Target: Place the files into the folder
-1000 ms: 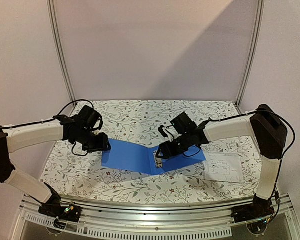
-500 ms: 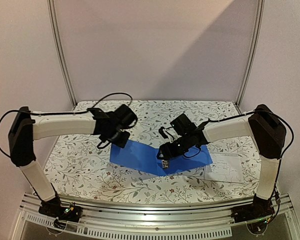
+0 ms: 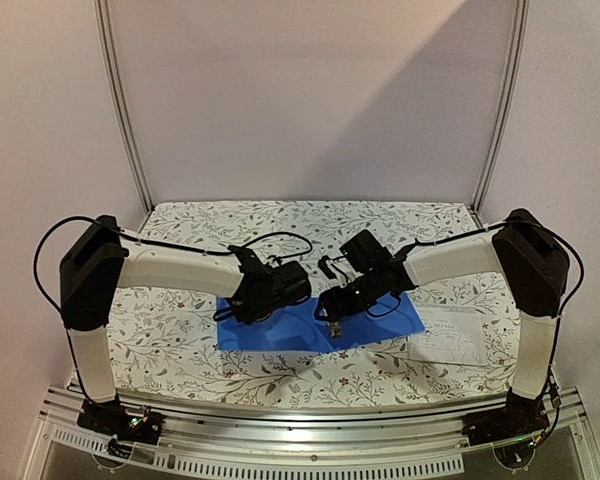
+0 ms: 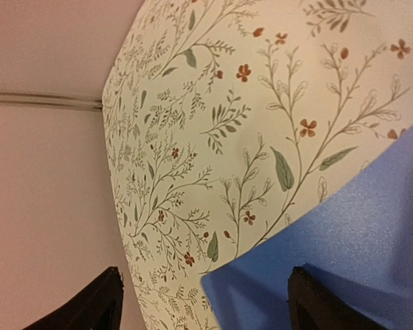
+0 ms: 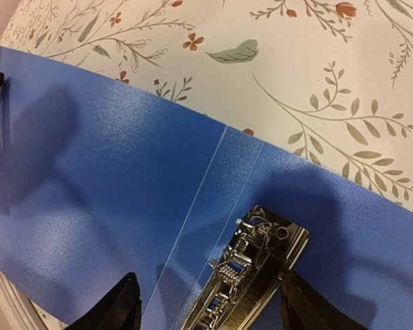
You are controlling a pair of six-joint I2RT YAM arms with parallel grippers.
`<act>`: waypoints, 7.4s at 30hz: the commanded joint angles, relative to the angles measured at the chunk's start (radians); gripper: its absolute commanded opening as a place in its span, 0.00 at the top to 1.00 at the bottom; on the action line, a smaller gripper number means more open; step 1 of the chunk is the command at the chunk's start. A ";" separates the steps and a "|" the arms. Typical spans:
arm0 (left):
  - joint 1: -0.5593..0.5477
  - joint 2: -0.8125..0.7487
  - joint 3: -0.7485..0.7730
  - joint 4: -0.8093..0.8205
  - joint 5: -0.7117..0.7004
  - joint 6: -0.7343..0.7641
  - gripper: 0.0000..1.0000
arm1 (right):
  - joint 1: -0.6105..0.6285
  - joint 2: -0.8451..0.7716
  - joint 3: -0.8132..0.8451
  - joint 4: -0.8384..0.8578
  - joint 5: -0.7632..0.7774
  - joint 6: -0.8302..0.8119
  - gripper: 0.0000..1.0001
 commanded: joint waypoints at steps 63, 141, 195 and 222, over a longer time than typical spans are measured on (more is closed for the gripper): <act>-0.040 -0.158 0.107 0.450 1.108 -0.403 0.54 | -0.029 0.068 -0.122 0.090 -0.117 0.157 0.30; -0.037 0.101 -0.140 0.599 0.883 -0.077 0.90 | -0.008 -0.078 -0.245 -0.108 -0.107 0.158 0.53; 0.017 0.135 -0.167 0.594 1.022 -0.079 0.91 | -0.004 -0.239 -0.229 0.035 -0.203 0.131 0.77; 0.017 0.135 -0.176 0.606 1.045 -0.096 0.91 | 0.000 -0.094 -0.195 0.025 -0.290 0.126 0.88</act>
